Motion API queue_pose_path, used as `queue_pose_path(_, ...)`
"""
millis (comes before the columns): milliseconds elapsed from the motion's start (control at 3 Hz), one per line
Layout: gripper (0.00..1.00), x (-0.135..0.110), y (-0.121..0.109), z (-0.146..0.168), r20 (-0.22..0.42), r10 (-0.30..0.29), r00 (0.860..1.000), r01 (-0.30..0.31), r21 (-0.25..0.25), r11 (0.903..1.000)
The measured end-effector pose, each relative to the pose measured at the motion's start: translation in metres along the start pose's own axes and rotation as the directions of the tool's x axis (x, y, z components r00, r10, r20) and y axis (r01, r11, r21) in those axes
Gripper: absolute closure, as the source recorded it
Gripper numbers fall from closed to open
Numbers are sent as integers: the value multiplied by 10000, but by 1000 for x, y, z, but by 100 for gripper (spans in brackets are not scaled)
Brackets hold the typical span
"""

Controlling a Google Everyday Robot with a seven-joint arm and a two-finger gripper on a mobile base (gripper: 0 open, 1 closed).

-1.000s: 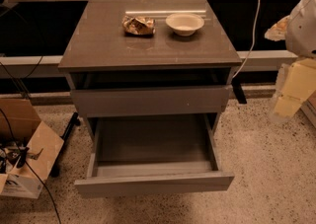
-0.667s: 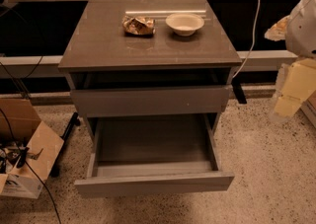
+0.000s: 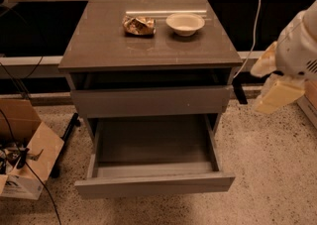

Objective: Close middle drawer

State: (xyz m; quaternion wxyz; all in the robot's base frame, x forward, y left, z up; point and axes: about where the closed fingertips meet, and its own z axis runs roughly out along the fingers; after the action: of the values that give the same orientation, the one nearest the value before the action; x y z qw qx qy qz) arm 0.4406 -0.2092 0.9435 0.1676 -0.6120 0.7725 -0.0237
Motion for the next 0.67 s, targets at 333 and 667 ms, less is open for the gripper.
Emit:
queue_pose_path(333, 65, 14, 9, 53, 371, 36, 9993, -19, -434, 9991)
queue_pose_path(667, 89, 14, 10, 55, 385, 35, 9993, -20, -394, 9992)
